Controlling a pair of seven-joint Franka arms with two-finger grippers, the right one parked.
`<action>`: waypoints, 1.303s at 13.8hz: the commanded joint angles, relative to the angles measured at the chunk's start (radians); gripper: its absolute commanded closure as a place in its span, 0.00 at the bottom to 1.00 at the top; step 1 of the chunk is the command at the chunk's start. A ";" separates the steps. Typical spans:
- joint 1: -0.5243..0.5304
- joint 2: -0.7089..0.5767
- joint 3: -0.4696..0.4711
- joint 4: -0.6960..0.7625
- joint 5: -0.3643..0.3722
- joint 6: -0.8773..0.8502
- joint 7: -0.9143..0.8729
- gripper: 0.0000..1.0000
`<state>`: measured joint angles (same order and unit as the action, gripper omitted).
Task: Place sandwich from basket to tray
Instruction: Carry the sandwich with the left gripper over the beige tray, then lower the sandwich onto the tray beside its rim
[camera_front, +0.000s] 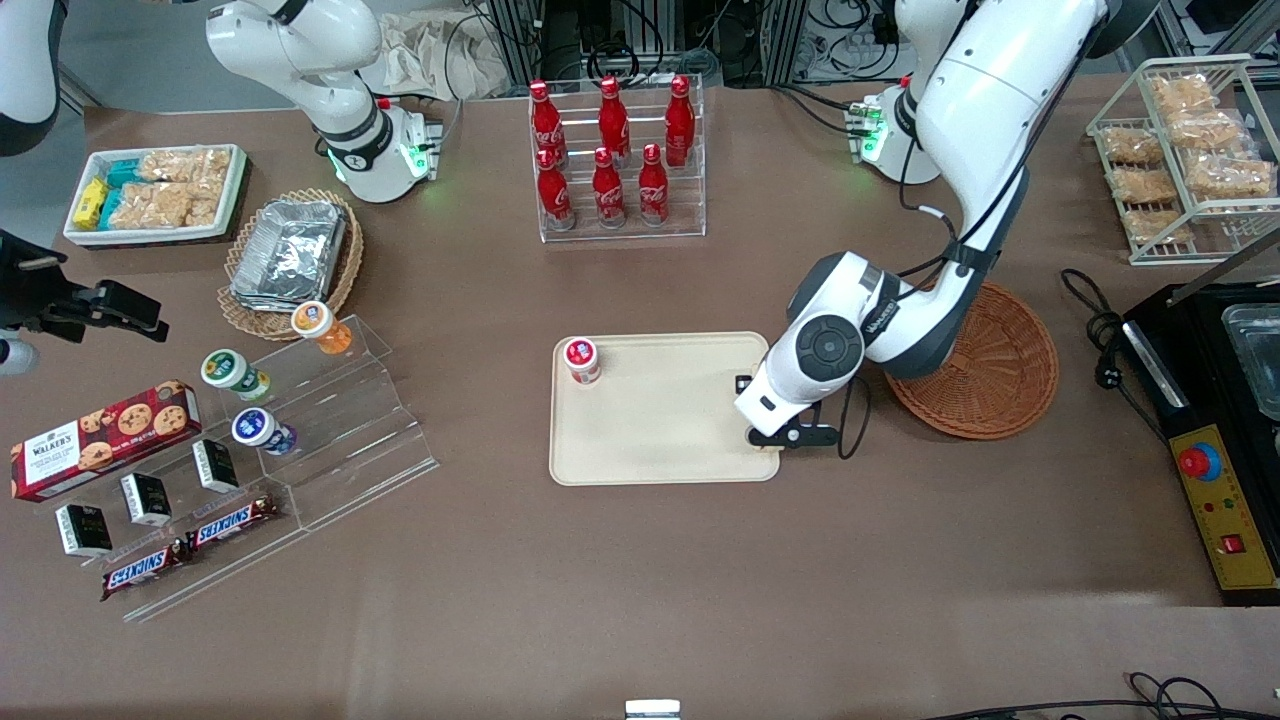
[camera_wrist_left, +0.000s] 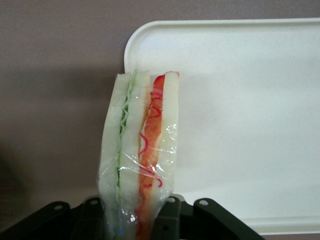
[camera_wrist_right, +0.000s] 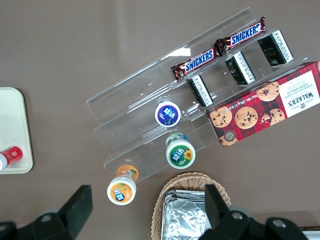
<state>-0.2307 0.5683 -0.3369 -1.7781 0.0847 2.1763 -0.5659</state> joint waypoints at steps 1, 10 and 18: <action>-0.028 0.030 0.004 0.032 0.029 0.016 -0.005 0.70; -0.041 0.070 0.006 0.037 0.059 0.019 -0.017 0.66; -0.039 0.058 0.004 0.066 0.058 0.011 -0.034 0.00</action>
<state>-0.2594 0.6273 -0.3366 -1.7425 0.1232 2.2015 -0.5726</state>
